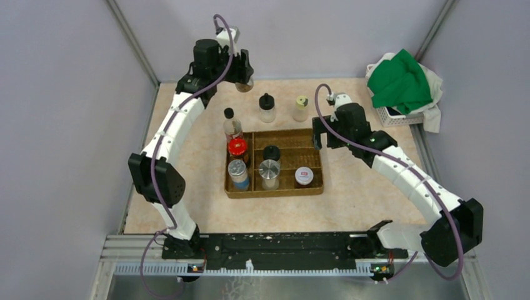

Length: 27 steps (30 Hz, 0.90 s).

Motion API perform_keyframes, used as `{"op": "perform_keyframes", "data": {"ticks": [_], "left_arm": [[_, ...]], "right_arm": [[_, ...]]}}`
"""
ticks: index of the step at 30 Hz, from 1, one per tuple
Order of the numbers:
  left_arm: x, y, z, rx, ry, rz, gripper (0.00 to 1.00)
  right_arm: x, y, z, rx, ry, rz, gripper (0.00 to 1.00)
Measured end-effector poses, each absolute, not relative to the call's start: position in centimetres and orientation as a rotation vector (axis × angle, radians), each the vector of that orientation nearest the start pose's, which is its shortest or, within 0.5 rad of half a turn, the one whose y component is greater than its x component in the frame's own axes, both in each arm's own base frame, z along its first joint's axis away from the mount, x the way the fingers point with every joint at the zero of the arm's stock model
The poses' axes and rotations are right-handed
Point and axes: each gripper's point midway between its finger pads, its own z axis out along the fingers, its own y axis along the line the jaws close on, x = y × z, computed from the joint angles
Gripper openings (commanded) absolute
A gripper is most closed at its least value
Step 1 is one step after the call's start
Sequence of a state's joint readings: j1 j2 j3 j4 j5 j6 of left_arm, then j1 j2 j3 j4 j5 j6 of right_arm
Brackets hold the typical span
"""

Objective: Organize the condiment bottles
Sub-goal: Place the bottle in the storage box.

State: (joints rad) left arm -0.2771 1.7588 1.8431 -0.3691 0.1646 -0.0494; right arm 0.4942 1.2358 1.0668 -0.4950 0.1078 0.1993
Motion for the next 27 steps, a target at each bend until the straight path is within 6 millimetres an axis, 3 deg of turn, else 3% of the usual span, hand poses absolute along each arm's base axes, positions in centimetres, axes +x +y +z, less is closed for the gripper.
{"op": "perform_keyframes", "data": {"ticks": [15, 20, 27], "left_arm": [[43.2, -29.0, 31.6, 0.614, 1.910, -0.528, 0.56], [41.5, -29.9, 29.0, 0.646, 1.962, -0.523, 0.56], [39.9, -29.3, 23.1, 0.644, 2.097, -0.486, 0.55]], "right_arm": [[30.5, 15.2, 20.8, -0.251, 2.210, 0.268, 0.98], [30.2, 15.1, 21.3, -0.247, 2.197, 0.273, 0.98], [29.8, 14.9, 21.1, -0.248, 2.202, 0.272, 0.98]]}}
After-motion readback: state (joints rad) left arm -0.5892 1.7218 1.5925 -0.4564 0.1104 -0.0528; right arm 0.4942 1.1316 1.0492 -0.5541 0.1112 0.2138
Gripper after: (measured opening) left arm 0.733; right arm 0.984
